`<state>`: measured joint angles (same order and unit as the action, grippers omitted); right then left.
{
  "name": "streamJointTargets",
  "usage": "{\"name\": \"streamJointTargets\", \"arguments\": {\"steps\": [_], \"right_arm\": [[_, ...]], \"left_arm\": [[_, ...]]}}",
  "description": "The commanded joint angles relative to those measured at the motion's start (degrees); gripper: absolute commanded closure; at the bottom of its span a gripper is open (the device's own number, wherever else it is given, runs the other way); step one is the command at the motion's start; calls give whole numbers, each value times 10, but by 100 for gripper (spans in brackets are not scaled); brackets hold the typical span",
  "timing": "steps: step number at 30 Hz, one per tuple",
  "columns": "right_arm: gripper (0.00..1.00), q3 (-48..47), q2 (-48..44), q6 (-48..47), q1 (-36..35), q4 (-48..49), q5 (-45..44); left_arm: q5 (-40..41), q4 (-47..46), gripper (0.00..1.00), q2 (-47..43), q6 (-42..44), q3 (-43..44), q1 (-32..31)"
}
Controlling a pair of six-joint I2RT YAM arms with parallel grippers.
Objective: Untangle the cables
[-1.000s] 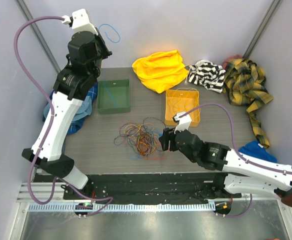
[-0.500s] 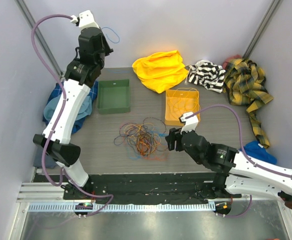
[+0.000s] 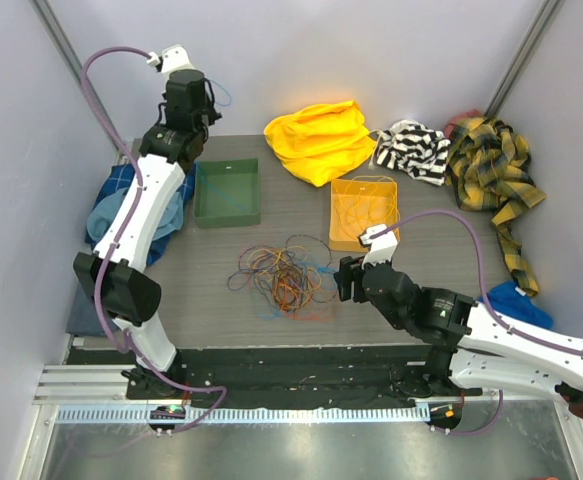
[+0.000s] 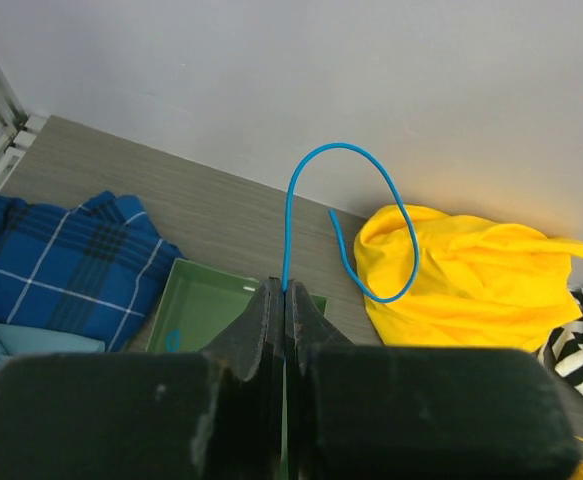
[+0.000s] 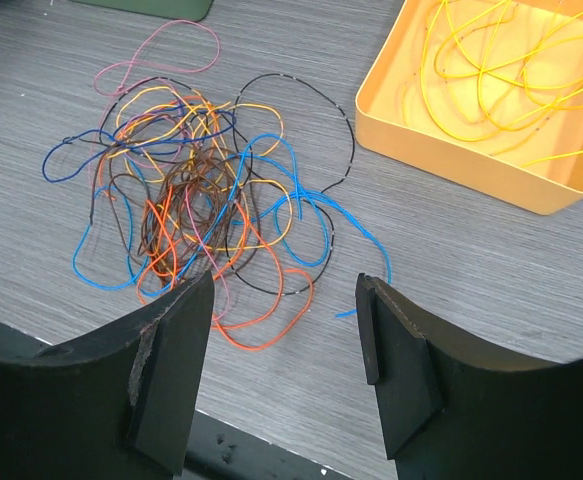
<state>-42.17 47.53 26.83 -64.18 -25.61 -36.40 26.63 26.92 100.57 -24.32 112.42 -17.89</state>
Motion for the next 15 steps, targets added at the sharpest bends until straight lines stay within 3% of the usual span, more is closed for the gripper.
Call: {"name": "streamJointTargets", "arguments": {"steps": [1,7,13,14,15], "right_arm": [[34,1,-1,-7,-2,7,-22],[34,7,3,-5,-2,12,-24],[34,10,9,-9,-2,16,-24],[34,10,9,-11,-3,16,-31],[34,10,10,-13,-3,16,-33]], "left_arm": [[-14,-49,100,15,-21,-15,27],[-43,-49,100,34,-39,-45,28],[-68,-50,100,15,-64,-129,26],[-66,-49,99,2,-64,-141,27],[-56,-51,90,-5,-72,-169,27]]}}
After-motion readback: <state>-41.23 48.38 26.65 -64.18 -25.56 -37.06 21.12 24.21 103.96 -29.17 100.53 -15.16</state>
